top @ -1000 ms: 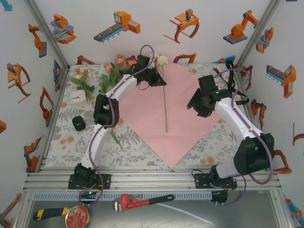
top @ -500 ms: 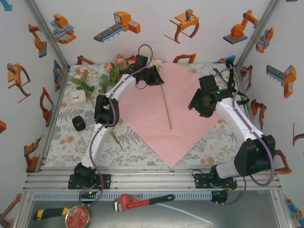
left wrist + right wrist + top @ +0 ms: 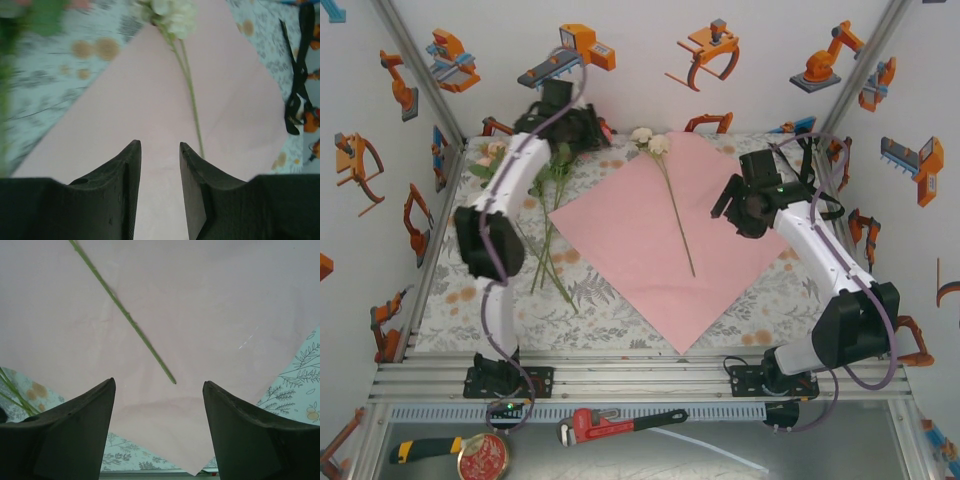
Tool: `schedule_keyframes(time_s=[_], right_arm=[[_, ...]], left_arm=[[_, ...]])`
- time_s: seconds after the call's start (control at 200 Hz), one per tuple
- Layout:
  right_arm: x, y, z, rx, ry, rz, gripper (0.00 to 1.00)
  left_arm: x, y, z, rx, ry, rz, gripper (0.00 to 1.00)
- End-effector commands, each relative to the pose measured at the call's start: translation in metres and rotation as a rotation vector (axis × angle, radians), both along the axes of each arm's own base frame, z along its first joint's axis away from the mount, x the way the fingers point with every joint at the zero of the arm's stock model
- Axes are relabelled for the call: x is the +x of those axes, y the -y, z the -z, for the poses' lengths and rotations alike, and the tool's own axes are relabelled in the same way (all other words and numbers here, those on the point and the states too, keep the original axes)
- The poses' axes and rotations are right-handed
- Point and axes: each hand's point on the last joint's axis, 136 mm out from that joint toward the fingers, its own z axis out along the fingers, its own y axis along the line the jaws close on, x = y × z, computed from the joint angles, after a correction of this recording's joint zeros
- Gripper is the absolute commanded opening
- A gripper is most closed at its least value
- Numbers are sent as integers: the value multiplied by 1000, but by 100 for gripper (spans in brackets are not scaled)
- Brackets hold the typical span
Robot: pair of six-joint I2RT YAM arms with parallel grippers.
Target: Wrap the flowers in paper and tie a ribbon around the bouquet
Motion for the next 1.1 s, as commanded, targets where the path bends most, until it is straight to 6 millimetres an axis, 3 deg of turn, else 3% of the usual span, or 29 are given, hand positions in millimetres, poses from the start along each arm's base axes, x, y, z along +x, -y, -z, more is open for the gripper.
schedule_keyframes(time_s=[0.0, 0.155, 0.31, 0.496, 0.686, 0.791, 0.906, 0.986, 1.096], right_arm=[[3, -8, -10, 31, 51, -8, 68], [-2, -8, -6, 30, 48, -13, 69], [-6, -8, -2, 35, 36, -11, 73], [-8, -8, -2, 36, 37, -16, 77], [-10, -7, -3, 38, 43, -13, 77], [-11, -6, -5, 37, 46, -11, 77], [-12, -4, -7, 31, 51, -5, 77], [-11, -4, -7, 31, 49, -4, 77], [-9, -5, -8, 34, 48, 1, 77]], left_arm=[[-18, -96, 26, 154, -54, -173, 39], [-45, -187, 69, 60, -123, -351, 39], [-69, -241, 126, 142, -269, -490, 42], [-65, -243, 185, 197, -383, -451, 47], [-54, -235, 219, 160, -443, -421, 43], [-54, -236, 223, 157, -462, -428, 30], [-54, -235, 215, 154, -451, -423, 3], [-50, -229, 190, 126, -405, -398, 0], [-46, -225, 134, 121, -286, -376, 0]])
